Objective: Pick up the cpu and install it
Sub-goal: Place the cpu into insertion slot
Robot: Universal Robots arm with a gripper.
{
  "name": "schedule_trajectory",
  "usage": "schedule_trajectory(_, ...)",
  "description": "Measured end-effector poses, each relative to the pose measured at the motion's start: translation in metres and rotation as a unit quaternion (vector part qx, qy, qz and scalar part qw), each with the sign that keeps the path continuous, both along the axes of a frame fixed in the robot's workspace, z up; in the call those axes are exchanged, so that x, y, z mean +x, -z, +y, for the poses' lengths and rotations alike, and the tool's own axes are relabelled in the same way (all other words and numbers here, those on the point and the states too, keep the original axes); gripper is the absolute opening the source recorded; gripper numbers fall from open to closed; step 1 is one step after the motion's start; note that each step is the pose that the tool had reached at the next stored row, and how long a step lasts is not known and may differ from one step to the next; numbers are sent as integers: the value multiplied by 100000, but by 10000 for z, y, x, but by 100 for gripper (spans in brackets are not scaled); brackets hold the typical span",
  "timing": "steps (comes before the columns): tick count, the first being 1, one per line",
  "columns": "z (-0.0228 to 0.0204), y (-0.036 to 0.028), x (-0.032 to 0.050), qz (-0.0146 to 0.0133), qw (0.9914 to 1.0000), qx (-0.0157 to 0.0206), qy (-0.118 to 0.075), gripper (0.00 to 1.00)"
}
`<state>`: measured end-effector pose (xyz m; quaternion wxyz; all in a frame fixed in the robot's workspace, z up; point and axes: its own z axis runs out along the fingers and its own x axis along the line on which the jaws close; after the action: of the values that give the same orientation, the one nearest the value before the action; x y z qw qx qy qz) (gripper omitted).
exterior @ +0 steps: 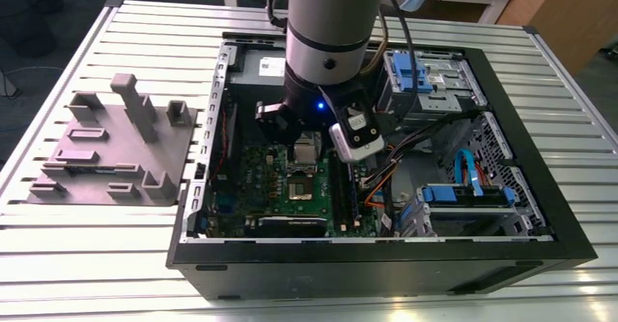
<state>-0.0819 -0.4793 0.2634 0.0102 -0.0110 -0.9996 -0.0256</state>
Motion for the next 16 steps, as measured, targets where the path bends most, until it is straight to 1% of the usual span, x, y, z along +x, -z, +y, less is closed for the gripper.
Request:
schedule_trajectory(6, -2, 108, 13, 3, 100000, -3, 6, 47)
schedule_trajectory(11, -37, 145, 19, 3, 100000, -32, 127, 47)
schedule_trajectory(13, -61, 162, 20, 1, 100000, -27, 206, 47)
schedule_trajectory(16, -84, 214, 20, -3, 100000, -19, 240, 47)
